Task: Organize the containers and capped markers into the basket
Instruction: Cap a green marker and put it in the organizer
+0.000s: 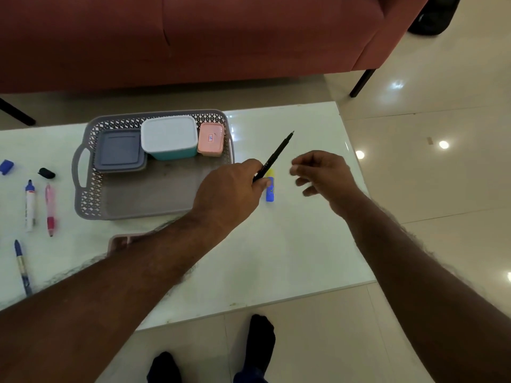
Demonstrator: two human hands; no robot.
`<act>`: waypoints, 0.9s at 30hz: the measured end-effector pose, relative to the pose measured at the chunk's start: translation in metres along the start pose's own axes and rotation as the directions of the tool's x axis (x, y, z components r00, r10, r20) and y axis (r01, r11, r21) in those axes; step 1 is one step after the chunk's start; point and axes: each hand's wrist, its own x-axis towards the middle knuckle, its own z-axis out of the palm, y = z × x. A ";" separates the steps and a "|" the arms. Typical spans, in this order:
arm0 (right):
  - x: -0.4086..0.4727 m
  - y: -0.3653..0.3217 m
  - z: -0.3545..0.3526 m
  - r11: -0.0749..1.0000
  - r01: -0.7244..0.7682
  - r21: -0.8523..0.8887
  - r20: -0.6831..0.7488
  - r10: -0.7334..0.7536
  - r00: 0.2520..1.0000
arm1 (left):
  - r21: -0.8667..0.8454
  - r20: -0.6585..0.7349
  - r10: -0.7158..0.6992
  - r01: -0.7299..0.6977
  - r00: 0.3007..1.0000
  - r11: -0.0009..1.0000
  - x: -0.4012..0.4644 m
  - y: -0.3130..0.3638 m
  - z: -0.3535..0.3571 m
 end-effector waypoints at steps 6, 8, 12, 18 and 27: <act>0.038 0.052 -0.025 0.910 -0.199 -0.364 -0.228 0.120 0.966 | 0.021 0.023 -0.053 0.053 0.998 0.998 0.001 -0.007 -0.004; 0.045 0.060 -0.024 0.861 -0.198 -0.468 -0.216 0.106 0.971 | 0.018 0.033 -0.062 0.062 0.998 0.998 0.002 -0.009 -0.003; 0.058 0.070 -0.018 0.784 -0.187 -0.592 -0.248 0.044 0.968 | 0.013 0.045 -0.059 0.059 0.997 0.998 0.003 -0.014 0.003; 0.072 0.079 -0.007 0.650 -0.211 -0.730 -0.272 0.007 0.962 | 0.019 0.049 -0.050 0.049 0.998 0.999 0.007 -0.019 0.005; 0.069 0.083 -0.002 0.713 -0.183 -0.677 -0.235 0.026 0.972 | 0.024 0.048 -0.058 0.057 0.997 0.998 0.010 -0.023 0.000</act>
